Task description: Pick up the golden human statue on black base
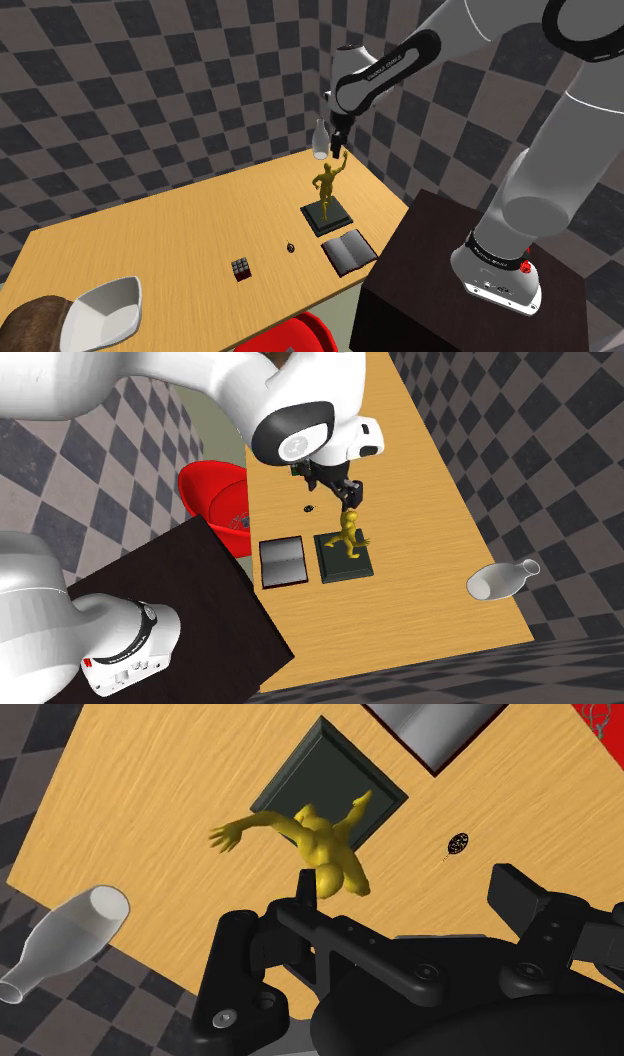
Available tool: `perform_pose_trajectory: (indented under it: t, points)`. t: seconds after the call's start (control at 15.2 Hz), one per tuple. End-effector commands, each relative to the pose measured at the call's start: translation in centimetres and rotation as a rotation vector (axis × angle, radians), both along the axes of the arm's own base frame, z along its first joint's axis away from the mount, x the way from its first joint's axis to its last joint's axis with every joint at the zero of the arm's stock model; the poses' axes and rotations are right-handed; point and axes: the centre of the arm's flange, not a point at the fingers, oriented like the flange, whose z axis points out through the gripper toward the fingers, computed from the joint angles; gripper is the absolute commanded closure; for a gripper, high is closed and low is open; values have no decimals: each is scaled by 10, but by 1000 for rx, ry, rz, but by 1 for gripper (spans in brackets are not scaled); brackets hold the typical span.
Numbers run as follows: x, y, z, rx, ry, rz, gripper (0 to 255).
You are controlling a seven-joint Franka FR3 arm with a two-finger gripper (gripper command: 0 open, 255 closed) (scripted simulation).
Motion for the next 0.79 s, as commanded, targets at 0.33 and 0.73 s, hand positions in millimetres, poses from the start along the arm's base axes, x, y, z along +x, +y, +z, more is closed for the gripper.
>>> perform_pose_trajectory:
  t: [0.33,0.73]
  points:
    - [59,-17,-70,-30,20,62,0]
    - [70,-21,-106,-36,24,74,0]
